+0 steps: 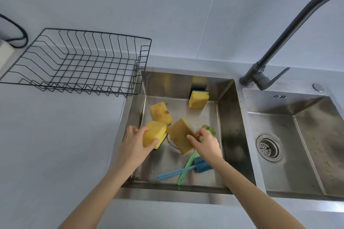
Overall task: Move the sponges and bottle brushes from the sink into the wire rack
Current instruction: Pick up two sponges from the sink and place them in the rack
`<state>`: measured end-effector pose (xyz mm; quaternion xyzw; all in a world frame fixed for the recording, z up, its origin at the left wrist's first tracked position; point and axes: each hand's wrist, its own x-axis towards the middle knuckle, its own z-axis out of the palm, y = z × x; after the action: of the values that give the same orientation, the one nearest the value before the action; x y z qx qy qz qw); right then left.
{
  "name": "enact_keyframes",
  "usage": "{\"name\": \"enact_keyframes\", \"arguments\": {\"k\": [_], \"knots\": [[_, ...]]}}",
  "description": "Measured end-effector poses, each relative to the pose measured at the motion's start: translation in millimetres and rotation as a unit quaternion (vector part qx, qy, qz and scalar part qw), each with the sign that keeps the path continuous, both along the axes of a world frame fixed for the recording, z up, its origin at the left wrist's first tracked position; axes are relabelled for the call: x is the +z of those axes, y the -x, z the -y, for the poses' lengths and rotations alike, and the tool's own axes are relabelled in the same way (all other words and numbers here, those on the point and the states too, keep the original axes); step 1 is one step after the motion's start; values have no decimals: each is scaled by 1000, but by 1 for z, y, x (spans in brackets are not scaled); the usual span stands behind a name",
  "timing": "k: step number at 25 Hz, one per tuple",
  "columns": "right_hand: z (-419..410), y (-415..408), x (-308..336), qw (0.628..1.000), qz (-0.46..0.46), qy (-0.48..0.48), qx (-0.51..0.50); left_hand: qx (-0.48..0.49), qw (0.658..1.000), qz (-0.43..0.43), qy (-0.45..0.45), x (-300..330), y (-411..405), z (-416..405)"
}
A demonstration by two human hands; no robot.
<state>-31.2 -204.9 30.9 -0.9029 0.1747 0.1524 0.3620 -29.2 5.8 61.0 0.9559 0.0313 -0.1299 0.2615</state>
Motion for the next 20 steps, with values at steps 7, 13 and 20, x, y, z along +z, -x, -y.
{"name": "enact_keyframes", "arguments": {"k": [7, 13, 20], "knots": [[-17, 1, 22, 992, 32, -98, -69, -3, 997, 64, 40, 15, 8, -14], [-32, -2, 35, 977, 71, -157, -126, -30, 986, 146, 69, 26, -1, -35], [-57, -18, 62, 950, 124, -231, -168, -54, 966, 224, 120, 43, -17, -65]]}}
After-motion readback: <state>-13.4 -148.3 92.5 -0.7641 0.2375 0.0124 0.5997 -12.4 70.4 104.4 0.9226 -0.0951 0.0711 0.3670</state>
